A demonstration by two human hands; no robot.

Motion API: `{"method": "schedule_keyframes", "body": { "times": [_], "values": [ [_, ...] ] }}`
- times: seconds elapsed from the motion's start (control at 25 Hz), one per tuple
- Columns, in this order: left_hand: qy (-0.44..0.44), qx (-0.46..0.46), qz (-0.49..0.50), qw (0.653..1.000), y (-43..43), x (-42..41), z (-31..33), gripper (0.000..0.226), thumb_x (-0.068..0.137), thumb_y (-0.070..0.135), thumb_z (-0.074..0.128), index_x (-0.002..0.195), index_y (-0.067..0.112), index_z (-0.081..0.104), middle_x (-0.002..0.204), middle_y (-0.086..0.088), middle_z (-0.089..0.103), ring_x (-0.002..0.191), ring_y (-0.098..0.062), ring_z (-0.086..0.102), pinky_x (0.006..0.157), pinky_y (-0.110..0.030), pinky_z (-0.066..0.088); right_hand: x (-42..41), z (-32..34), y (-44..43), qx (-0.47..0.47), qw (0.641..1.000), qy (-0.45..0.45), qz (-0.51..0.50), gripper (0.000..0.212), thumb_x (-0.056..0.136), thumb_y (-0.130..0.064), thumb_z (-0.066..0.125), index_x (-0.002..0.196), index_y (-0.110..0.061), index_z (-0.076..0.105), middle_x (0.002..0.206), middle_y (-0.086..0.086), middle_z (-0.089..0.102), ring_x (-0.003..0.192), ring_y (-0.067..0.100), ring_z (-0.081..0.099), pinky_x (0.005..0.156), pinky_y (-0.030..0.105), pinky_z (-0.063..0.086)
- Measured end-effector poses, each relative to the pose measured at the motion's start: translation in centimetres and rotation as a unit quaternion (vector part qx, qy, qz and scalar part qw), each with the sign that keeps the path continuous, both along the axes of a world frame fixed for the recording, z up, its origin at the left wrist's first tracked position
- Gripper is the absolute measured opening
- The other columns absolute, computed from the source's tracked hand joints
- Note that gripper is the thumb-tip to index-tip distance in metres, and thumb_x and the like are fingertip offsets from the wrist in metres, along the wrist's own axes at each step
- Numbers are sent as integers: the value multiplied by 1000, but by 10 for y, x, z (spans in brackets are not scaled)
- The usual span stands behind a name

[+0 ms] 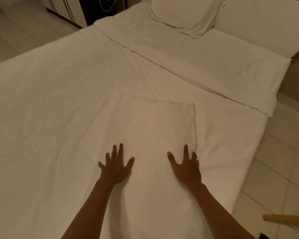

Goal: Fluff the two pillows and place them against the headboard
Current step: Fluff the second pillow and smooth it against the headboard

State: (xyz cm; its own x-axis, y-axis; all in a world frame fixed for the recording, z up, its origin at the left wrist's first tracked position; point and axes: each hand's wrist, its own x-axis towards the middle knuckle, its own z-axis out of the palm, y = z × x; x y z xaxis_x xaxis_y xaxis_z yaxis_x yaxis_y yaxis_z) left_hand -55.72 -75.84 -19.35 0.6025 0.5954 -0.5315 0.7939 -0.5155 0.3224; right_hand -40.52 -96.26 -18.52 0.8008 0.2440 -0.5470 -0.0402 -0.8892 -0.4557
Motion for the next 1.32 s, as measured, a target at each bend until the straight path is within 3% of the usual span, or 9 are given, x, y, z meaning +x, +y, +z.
{"method": "schedule_keyframes", "body": {
  "times": [0.24,0.64,1.0,1.12,1.32],
  "values": [
    [-72,10,39,997,28,25,-33,105,67,96,37,144,57,-22,164,10,-18,151,-39,-10,112,-72,0,16,-35,55,7,998,-64,-13,117,60,-97,41,150,-48,-17,164,14,-15,147,49,-5,118,63,9],
    [-148,88,62,983,22,31,-62,106,67,96,32,150,51,-15,167,3,-6,152,-37,2,117,-63,14,-1,-57,61,4,985,-164,47,105,63,-99,23,149,-52,-15,163,15,-20,149,41,-14,121,58,4],
    [-141,128,21,981,10,26,-65,94,75,91,22,152,49,-10,167,-5,-4,152,-36,3,116,-62,17,-13,-71,60,8,957,-278,82,107,68,-93,40,156,-40,10,165,12,4,150,42,5,116,63,19],
    [-128,168,17,977,8,29,-69,93,78,88,26,155,45,-1,164,-9,13,147,-36,18,111,-61,26,-16,-74,61,1,953,-287,98,104,69,-91,43,156,-41,14,164,12,10,150,40,9,117,61,18],
    [-143,227,10,963,9,32,-78,88,79,82,40,154,39,23,148,-12,36,132,-32,37,97,-56,36,-14,-80,64,-26,942,-319,97,94,76,-85,44,153,-34,30,149,18,34,138,41,31,111,57,29]
  ]
}}
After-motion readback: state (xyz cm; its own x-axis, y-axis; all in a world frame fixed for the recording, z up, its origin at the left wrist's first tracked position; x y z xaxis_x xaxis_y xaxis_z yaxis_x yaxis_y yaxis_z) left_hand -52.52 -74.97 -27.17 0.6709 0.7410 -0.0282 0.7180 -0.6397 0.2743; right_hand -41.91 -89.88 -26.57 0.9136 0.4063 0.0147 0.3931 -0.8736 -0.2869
